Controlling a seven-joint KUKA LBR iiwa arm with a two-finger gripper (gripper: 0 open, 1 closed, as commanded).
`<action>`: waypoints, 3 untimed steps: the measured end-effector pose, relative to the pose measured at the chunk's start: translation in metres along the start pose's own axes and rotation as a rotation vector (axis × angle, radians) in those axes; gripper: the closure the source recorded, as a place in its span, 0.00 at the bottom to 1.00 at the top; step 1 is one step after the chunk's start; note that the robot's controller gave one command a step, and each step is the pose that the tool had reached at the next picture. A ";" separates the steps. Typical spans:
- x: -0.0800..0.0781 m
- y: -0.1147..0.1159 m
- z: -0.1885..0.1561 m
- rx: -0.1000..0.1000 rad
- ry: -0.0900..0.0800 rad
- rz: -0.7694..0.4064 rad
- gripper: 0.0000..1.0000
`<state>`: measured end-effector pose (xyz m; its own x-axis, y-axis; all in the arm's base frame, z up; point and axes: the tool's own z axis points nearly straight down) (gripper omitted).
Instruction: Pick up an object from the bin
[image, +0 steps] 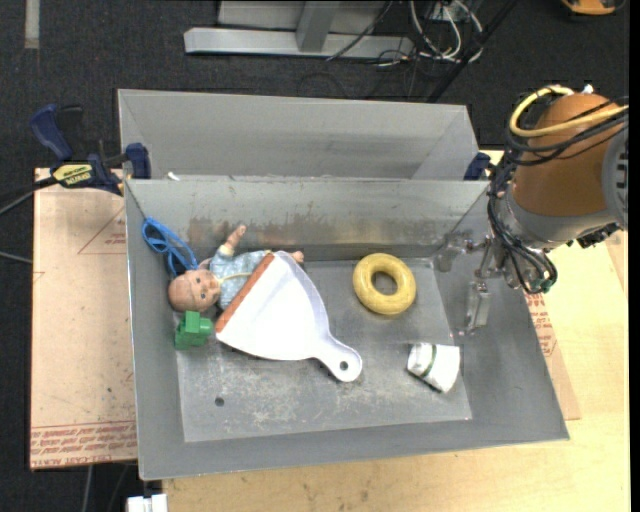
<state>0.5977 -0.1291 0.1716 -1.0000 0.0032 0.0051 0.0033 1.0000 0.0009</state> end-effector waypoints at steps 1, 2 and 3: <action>-0.001 0.000 -0.005 0.001 -0.007 -0.002 0.00; 0.002 0.010 0.001 0.002 -0.007 -0.065 0.00; 0.041 0.031 0.015 0.001 -0.008 -0.135 0.00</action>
Offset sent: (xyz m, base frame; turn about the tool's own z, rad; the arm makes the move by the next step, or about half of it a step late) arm -0.0087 0.0305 -0.0140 -0.1800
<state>0.5566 -0.0977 0.1569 -0.9913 -0.1313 -0.0031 -0.1313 0.9913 0.0005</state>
